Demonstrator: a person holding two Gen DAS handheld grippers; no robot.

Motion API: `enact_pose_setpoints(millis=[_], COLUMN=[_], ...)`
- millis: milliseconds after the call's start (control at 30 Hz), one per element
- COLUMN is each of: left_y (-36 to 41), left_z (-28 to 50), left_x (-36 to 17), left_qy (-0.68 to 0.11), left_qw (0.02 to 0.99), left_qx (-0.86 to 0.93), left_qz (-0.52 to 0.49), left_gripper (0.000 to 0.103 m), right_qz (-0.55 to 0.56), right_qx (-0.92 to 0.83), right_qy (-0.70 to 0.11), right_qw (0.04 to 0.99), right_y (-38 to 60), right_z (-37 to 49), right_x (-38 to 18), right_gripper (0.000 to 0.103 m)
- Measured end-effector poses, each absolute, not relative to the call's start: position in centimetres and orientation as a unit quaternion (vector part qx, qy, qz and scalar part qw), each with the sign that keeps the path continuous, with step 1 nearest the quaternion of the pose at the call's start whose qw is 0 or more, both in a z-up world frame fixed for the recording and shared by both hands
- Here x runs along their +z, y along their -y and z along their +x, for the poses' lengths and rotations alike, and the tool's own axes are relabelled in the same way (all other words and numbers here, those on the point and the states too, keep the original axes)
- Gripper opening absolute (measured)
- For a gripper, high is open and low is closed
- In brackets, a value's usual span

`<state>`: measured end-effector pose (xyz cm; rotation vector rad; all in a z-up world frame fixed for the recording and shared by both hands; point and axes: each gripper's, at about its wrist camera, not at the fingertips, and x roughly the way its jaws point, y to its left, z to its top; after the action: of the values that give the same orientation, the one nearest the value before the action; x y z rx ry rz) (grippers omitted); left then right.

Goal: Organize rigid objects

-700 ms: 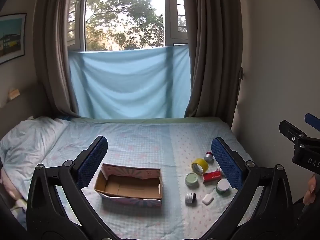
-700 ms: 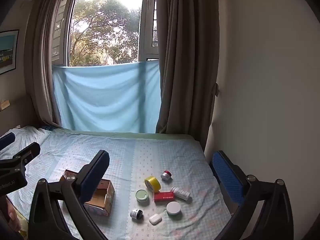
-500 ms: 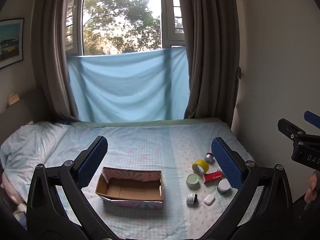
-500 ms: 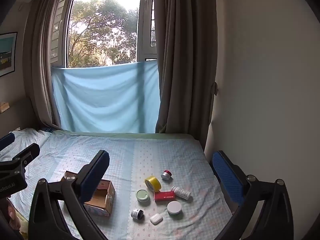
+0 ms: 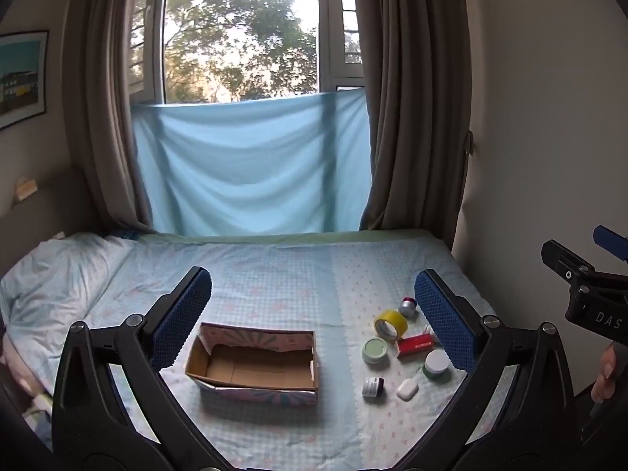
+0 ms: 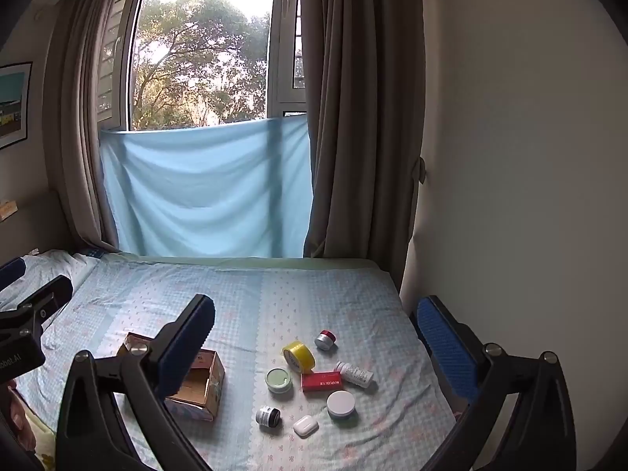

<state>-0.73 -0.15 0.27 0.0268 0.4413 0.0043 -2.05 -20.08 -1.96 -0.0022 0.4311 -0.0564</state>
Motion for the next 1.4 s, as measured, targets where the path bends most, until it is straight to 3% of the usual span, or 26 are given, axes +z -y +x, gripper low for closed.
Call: enact_pose_setpoints(millis=[1400], left_y=[-0.37], left_z=[-1.24], left_x=[0.65], left_qy=[-0.213], left_qw=[0.977], left_qx=[0.01], left_qz=[0.004], left_gripper=[0.103], right_qz=[-0.004], right_qx=[-0.024], right_qy=[-0.215], right_qw=[0.976], right_y=[19.45], right_z=[-2.15], right_x=[-1.97], right_gripper=[0.103])
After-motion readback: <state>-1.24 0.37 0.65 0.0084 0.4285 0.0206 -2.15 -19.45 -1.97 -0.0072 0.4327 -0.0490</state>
